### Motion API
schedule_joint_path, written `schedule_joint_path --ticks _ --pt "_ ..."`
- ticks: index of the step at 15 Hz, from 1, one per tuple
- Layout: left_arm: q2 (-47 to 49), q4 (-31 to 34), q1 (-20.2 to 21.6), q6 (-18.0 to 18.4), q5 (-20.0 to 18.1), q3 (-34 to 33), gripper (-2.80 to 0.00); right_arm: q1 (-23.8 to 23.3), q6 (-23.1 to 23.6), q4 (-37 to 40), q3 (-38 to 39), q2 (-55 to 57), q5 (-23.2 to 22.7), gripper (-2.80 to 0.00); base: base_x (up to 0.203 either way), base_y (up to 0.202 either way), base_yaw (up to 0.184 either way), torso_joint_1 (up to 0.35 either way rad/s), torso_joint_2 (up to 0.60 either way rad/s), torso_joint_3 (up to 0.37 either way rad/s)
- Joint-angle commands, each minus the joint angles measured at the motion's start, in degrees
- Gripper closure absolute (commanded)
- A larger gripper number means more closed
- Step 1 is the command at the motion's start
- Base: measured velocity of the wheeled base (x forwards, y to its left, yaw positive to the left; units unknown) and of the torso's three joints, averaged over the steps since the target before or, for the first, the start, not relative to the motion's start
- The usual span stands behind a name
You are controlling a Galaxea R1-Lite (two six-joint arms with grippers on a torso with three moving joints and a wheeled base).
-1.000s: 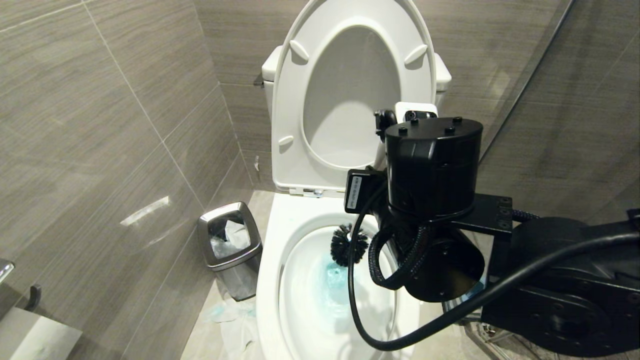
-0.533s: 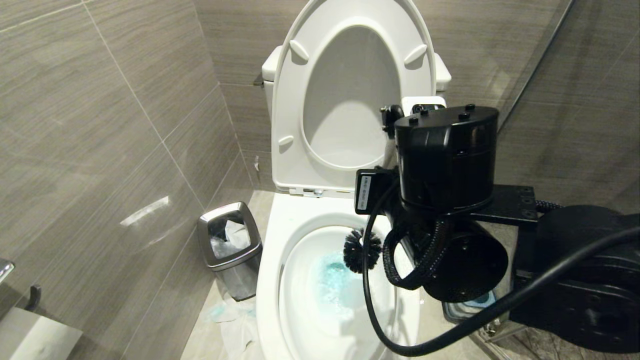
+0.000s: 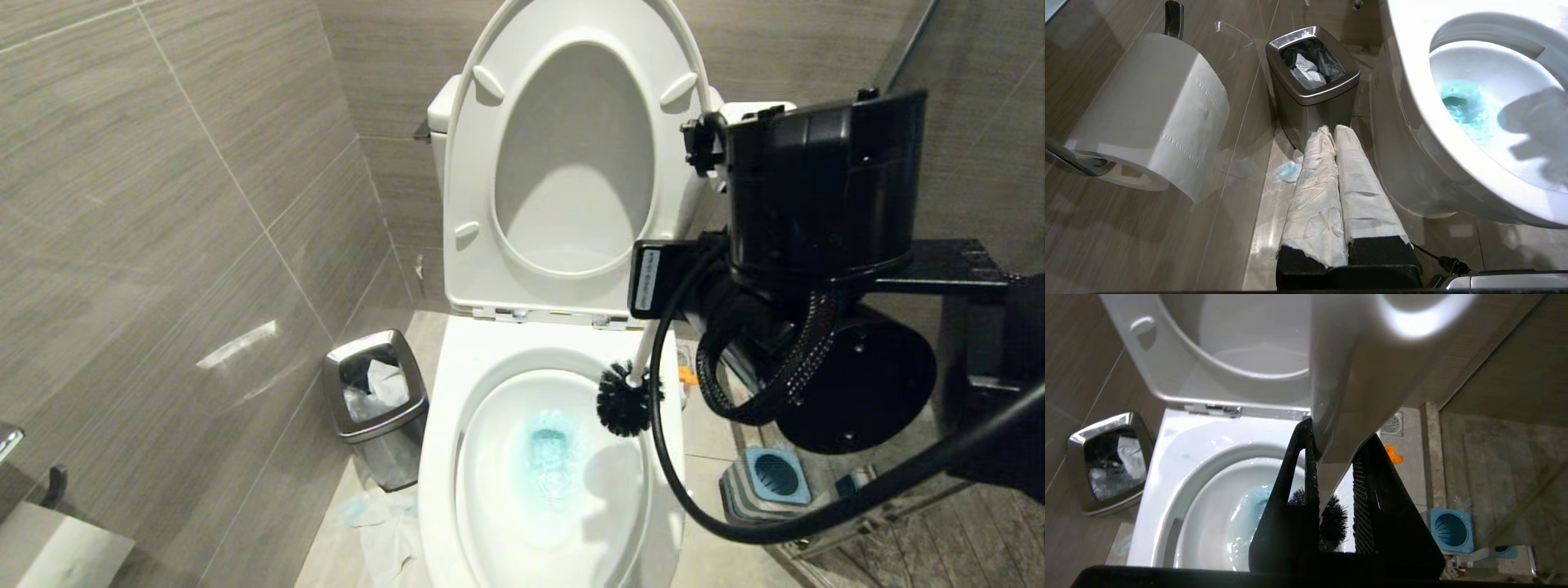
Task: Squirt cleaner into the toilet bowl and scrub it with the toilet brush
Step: Put the toilet brush back
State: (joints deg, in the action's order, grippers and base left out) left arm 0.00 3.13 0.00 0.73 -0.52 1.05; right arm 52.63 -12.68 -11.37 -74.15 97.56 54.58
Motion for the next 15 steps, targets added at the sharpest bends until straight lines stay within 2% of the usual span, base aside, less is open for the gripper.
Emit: schedule_joint_path --ticks 1,10,15 --pt "0.00 0.03 0.04 -0.03 0.00 0.01 0.00 -2.71 0.51 -0.05 -0.37 -0.69 0.39 0.00 0.000 0.000 0.000 0.000 0.00 0.000" --pt "0.00 0.03 0.08 -0.03 0.00 0.01 0.00 -15.14 2.59 -0.02 3.14 -4.61 -0.66 0.00 0.000 0.000 0.000 0.000 0.00 0.000" --pt "0.00 0.03 0.03 -0.03 0.00 0.01 0.00 -25.59 0.40 -0.60 12.12 -7.13 -5.30 0.00 0.000 0.000 0.000 0.000 0.00 0.000"
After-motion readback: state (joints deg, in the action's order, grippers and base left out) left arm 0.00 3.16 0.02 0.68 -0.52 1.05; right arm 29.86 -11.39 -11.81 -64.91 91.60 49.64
